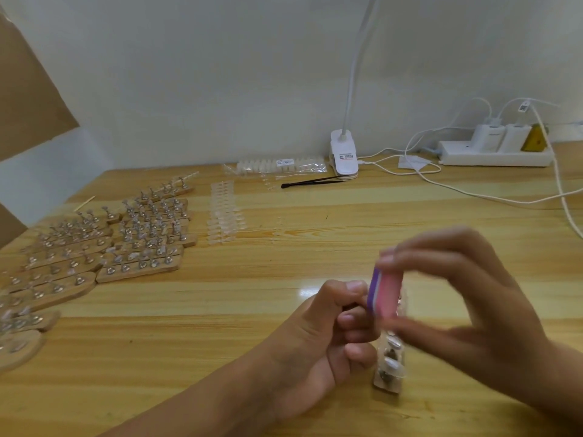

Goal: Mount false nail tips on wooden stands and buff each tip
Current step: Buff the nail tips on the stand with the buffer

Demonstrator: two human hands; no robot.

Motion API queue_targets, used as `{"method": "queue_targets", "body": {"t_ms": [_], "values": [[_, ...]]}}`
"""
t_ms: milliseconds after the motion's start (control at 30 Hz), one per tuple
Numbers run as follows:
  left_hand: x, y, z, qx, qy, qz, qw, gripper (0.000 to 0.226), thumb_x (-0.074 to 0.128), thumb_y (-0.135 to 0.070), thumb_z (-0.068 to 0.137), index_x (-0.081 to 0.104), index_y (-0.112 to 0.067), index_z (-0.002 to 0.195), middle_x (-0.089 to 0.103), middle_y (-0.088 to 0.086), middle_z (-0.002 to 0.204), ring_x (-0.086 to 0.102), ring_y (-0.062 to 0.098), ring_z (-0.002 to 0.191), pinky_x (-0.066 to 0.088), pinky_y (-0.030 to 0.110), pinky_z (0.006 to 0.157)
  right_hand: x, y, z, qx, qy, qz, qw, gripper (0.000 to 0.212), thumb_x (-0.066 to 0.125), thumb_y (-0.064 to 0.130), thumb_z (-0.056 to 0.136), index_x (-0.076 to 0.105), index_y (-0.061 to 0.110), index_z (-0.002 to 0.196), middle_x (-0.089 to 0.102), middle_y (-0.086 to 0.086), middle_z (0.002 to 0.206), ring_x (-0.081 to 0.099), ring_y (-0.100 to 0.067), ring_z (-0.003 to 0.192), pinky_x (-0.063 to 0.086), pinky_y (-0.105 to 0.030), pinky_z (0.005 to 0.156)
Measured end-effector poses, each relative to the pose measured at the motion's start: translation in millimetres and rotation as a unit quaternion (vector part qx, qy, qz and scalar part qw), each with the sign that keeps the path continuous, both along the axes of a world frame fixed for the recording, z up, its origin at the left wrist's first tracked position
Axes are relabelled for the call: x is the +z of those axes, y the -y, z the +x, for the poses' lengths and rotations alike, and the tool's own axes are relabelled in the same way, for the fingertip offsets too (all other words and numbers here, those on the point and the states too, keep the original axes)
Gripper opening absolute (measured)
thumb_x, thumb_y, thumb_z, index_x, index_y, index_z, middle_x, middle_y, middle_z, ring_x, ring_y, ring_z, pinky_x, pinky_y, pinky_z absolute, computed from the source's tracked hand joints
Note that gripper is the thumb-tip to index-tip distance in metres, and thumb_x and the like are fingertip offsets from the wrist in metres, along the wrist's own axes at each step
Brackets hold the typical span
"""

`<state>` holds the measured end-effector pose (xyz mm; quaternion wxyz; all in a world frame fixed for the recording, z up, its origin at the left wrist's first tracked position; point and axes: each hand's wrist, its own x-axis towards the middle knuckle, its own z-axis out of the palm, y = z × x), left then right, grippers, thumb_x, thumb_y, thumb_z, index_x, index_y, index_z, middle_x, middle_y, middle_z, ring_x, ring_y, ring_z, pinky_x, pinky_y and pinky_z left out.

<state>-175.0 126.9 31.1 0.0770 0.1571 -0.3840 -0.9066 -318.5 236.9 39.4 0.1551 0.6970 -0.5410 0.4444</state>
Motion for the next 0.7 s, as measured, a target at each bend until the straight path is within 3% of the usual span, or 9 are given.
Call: {"method": "queue_targets", "body": {"t_ms": [133,267,367,467,600,700], "values": [[1,-1,0,-0.002,0.006,-0.023,1.0,0.021,0.074,-0.037,0.065,0.066,-0.017,0.064,0.024,-0.003,0.069,0.033,0.005,0.053,0.036,0.016,0.055,0,0,1,0.016,-0.015,0.005,1.0,0.038,0.07,0.043,0.086,0.058,0.024,0.116,0.055,0.008,0.112,0.056,-0.006,0.107,0.044,-0.024,0.091],[1,-1,1,0.001,0.005,-0.009,1.0,0.022,0.074,-0.033,0.065,0.061,-0.016,0.064,0.026,-0.004,0.066,0.031,0.005,0.053,0.036,0.014,0.047,2,1,0,0.009,0.025,0.0,1.0,0.034,0.069,0.044,0.085,0.058,0.027,0.112,0.057,0.008,0.11,0.057,-0.009,0.107,0.047,-0.031,0.089],[0,-1,1,-0.009,0.017,-0.024,1.0,0.026,0.076,-0.037,0.062,0.064,-0.015,0.067,0.021,0.0,0.074,0.035,0.006,0.054,0.038,0.017,0.055,-1,1,2,0.038,0.012,0.01,0.999,0.039,0.071,0.044,0.084,0.059,0.023,0.115,0.055,0.008,0.112,0.058,-0.01,0.107,0.048,-0.029,0.088],[1,-1,1,-0.004,0.007,-0.014,1.0,0.022,0.074,-0.034,0.065,0.061,-0.016,0.062,0.025,-0.004,0.065,0.03,0.004,0.052,0.035,0.014,0.047,0,3,3,0.041,0.07,0.012,0.997,0.034,0.068,0.044,0.086,0.059,0.025,0.112,0.057,0.005,0.11,0.06,-0.014,0.105,0.049,-0.037,0.087],[0,-1,1,-0.008,0.012,-0.009,1.0,0.032,0.074,-0.033,0.064,0.051,-0.013,0.074,0.023,-0.001,0.069,0.033,0.005,0.05,0.036,0.015,0.049,-4,4,0,0.063,0.074,0.024,0.995,0.039,0.069,0.045,0.086,0.059,0.023,0.116,0.056,0.008,0.11,0.06,-0.013,0.105,0.048,-0.03,0.089],[1,0,0,-0.009,-0.012,-0.019,1.0,0.019,0.072,-0.031,0.067,0.063,-0.015,0.065,0.027,-0.005,0.063,0.031,0.005,0.052,0.035,0.013,0.044,-3,7,-14,0.006,0.134,0.014,0.991,0.037,0.07,0.037,0.082,0.057,0.026,0.116,0.057,0.005,0.111,0.059,-0.015,0.105,0.048,-0.032,0.092]]}}
